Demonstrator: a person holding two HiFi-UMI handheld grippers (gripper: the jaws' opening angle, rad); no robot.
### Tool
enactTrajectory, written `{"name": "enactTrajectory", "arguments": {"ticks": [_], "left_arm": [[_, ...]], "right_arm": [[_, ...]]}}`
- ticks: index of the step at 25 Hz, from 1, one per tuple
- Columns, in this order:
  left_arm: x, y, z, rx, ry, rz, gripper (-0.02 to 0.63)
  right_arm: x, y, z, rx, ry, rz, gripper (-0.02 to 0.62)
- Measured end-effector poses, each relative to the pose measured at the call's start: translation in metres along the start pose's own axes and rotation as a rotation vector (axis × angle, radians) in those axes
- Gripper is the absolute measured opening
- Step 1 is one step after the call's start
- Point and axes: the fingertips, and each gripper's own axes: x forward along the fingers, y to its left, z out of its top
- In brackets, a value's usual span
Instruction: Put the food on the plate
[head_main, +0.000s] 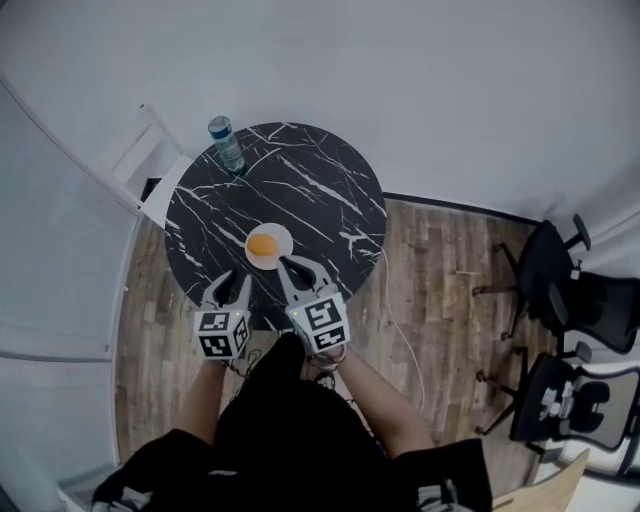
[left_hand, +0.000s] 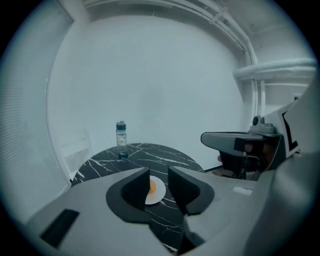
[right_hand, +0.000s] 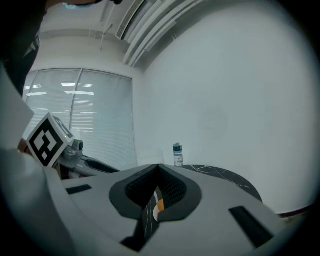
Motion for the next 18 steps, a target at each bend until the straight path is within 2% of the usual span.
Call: {"name": "enactTrajectory", "arguments": {"ticks": [3,7,11,18], "left_arm": [[-0.02,-0.002,0.021,0.008,-0.098,0.06,0.002],[-0.046,-0.007,0.044,0.028,-0.171,0.097,0.0],[-0.07,-0.01,0.063,0.032,-0.223,0.116,0.0],[-0.085,-0.018,0.08,0.061,-0.281,0.105,0.0]], "right_arm": [[-0.018,0.005,0.024,-0.045,-0.057,-0.03,-0.003],[-0.043,0.012,0.053,-0.12,-0.127,-0.042,-0.003],[-0.068,0.009,0.083,-0.145,-0.195,-0.083,-0.003],[-0.088,0.016,0.107,-0.203,-0.231,-0.094,-0.003]]}}
